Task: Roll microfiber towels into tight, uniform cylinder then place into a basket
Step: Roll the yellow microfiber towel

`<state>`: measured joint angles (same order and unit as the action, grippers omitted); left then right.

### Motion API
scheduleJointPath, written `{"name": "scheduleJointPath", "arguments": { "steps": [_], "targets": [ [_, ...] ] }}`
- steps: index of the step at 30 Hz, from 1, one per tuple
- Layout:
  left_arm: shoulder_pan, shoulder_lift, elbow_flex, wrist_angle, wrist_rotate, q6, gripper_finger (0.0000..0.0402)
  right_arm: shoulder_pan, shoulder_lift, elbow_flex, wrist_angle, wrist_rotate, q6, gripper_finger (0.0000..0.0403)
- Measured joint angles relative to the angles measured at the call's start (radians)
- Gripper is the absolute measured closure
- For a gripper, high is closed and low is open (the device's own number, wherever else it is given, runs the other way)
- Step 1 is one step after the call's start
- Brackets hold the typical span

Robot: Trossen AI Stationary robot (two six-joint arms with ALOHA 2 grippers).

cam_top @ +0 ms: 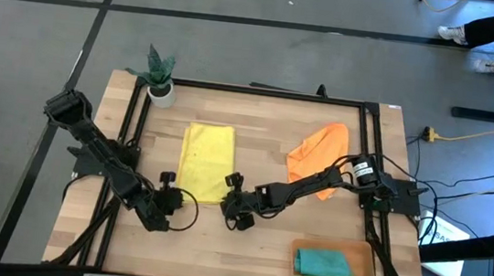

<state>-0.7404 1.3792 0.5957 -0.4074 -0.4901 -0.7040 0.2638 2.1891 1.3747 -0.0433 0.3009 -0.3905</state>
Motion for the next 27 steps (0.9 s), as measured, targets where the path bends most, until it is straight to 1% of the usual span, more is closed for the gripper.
{"name": "scheduleJointPath", "arguments": {
  "steps": [3, 10, 14, 17, 22, 27],
  "targets": [
    [0.018, 0.0, 0.0, -0.004, 0.037, 0.001, 0.0331, -0.001, 0.0, 0.0, 0.0, 0.001, -0.002, 0.0398],
    [0.044, 0.0, 0.0, -0.004, 0.038, 0.065, 0.033, -0.004, 0.0, 0.0, 0.0, 0.001, -0.003, 0.0398],
    [0.063, 0.0, 0.0, -0.004, 0.056, 0.105, 0.0331, -0.004, 0.0, 0.0, 0.0, 0.001, -0.003, 0.0398],
    [0.067, 0.0, 0.0, -0.004, 0.074, 0.11, 0.034, -0.004, 0.0, 0.0, 0.0, 0.001, -0.003, 0.0398],
    [0.067, 0.0, 0.0, -0.001, 0.065, 0.112, 0.0351, -0.004, 0.0, 0.0, 0.0, 0.001, -0.003, 0.0398],
    [0.067, 0.0, 0.0, -0.001, 0.063, 0.105, 0.0332, -0.004, -0.001, 0.0, 0.0, 0.002, -0.003, 0.0398]
  ]
}}
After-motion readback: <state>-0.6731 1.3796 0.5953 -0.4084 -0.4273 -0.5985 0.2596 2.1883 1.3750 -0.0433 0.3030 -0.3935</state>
